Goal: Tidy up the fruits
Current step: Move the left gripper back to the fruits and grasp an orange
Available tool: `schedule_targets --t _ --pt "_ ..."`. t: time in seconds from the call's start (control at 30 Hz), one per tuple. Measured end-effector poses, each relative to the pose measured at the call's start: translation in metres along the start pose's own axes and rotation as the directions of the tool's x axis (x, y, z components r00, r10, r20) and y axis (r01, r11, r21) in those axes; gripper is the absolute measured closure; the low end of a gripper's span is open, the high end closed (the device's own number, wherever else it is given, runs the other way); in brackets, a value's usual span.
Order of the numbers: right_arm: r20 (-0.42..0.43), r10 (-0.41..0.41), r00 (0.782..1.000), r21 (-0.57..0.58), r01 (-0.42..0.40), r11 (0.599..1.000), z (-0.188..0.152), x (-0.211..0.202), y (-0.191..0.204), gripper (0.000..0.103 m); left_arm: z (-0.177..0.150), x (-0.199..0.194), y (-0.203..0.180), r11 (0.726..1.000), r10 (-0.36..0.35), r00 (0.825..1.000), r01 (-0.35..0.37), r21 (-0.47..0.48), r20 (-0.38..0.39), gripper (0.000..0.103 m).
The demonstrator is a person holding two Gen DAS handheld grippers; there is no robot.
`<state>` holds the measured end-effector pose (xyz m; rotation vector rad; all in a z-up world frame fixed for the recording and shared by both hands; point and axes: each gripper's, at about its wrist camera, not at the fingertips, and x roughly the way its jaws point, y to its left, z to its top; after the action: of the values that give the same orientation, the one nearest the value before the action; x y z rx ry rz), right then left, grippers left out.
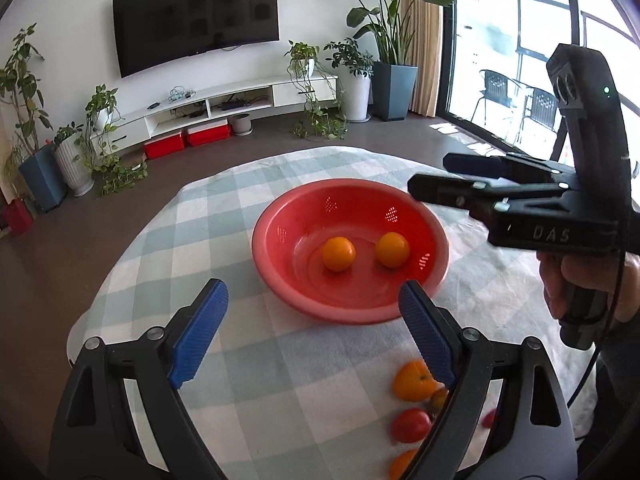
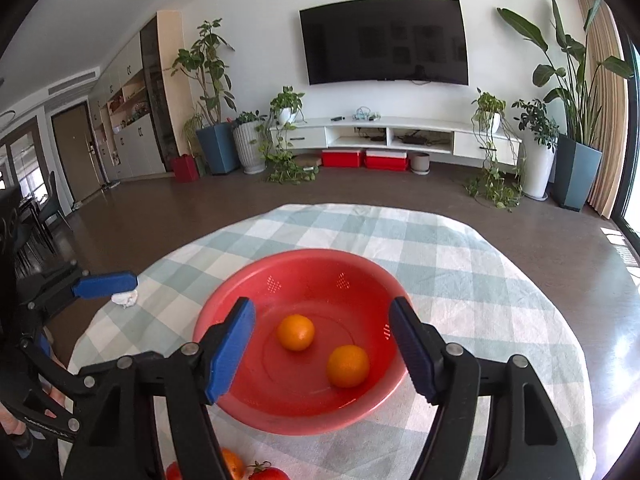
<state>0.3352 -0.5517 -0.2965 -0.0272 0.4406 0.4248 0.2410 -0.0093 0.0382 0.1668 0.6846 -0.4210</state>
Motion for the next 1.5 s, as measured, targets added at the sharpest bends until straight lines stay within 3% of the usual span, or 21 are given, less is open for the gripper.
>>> schedule_targets --t 0.07,0.17,0.37,0.53,0.73,0.9,1.13,1.3,1.5 --pt "0.052 0.012 0.999 0.003 -0.012 1.000 0.001 -0.017 0.005 0.021 -0.016 -0.012 0.003 1.000 -0.006 1.000 0.006 -0.030 -0.007 0.015" --pt "0.063 0.031 0.997 0.015 -0.032 0.999 -0.003 -0.037 0.014 0.019 -0.042 -0.028 0.007 0.997 -0.014 1.000 0.012 -0.077 -0.024 0.015" --pt "-0.018 0.000 1.000 -0.001 0.000 1.000 -0.025 -0.074 0.041 0.018 -0.091 -0.051 0.005 0.992 -0.050 0.997 0.042 -0.118 -0.059 0.015" --pt "-0.086 -0.036 0.996 0.041 0.039 0.998 -0.066 -0.104 0.055 0.018 -0.120 -0.052 -0.007 0.986 -0.081 0.990 0.063 -0.154 -0.112 0.015" --pt "-0.184 -0.061 0.981 0.120 0.084 0.989 -0.119 -0.119 0.063 0.018 -0.120 -0.045 -0.035 0.991 -0.083 0.986 0.067 -0.114 -0.142 0.015" --pt "-0.224 -0.050 0.973 0.140 0.083 0.987 -0.138 -0.120 0.069 0.018 -0.111 -0.038 -0.050 0.997 -0.040 0.983 0.026 -0.077 -0.179 0.015" --pt "-0.214 -0.034 0.976 0.155 0.068 0.985 -0.142 -0.123 0.072 0.018 -0.114 -0.021 -0.058 0.999 -0.009 0.970 -0.002 -0.048 -0.241 0.017" --pt "-0.217 -0.028 0.976 0.173 0.067 0.983 -0.144 -0.122 0.070 0.018 -0.113 -0.012 -0.057 0.998 -0.023 0.966 0.009 -0.057 -0.259 0.037" --pt "-0.221 -0.021 0.975 0.181 0.063 0.982 -0.145 -0.121 0.068 0.018 -0.113 -0.008 -0.058 0.998 -0.034 0.962 0.019 -0.058 -0.272 0.038"
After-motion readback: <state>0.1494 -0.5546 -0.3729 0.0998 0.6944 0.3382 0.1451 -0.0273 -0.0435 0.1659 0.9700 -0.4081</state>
